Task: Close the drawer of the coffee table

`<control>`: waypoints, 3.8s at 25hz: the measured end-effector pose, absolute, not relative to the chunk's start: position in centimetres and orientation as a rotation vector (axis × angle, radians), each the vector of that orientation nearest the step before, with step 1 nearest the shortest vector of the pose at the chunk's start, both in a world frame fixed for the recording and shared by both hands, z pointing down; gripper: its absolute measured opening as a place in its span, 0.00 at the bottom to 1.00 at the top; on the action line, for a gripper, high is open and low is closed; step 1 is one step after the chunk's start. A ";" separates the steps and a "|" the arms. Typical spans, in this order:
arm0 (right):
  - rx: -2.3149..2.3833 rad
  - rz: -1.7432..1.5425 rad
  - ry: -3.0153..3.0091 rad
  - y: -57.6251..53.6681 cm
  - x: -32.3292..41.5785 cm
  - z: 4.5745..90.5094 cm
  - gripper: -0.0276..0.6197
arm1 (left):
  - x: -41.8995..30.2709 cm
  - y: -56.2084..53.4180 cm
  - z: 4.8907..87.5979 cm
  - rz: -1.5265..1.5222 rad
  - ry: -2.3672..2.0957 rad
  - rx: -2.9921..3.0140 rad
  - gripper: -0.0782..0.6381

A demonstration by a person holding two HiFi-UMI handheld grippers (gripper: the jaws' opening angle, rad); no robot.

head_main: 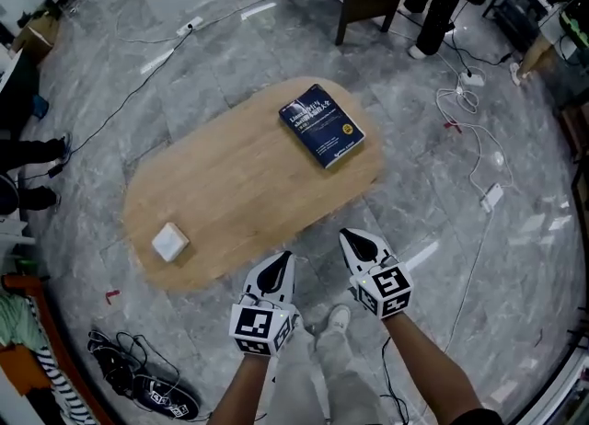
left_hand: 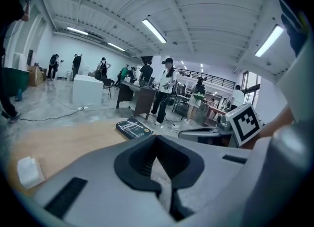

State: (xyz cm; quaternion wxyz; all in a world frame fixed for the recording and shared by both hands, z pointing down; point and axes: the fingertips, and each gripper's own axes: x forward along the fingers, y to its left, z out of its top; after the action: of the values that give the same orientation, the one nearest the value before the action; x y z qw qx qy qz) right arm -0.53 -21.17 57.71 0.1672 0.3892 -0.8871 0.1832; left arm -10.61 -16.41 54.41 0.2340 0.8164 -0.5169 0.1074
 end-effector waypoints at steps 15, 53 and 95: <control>1.135 0.436 -2.691 -17.5 -2.6 41.7 0.06 | -11.6 -14.5 43.0 0.198 -1.440 2.290 0.11; 1.003 -0.047 -2.935 -11.4 -9.0 22.7 0.06 | -14.6 -10.6 24.7 0.047 -1.489 2.580 0.11; 0.942 -0.208 -3.063 4.6 6.0 15.9 0.06 | 0.0 6.9 16.8 -0.010 -1.707 2.663 0.11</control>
State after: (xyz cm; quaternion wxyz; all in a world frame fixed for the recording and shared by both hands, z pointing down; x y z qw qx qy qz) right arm 6.01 4.62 15.85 -0.0347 0.2932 -0.9532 -0.0647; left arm 0.02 6.92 16.79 -0.0110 0.8418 -0.5396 -0.0032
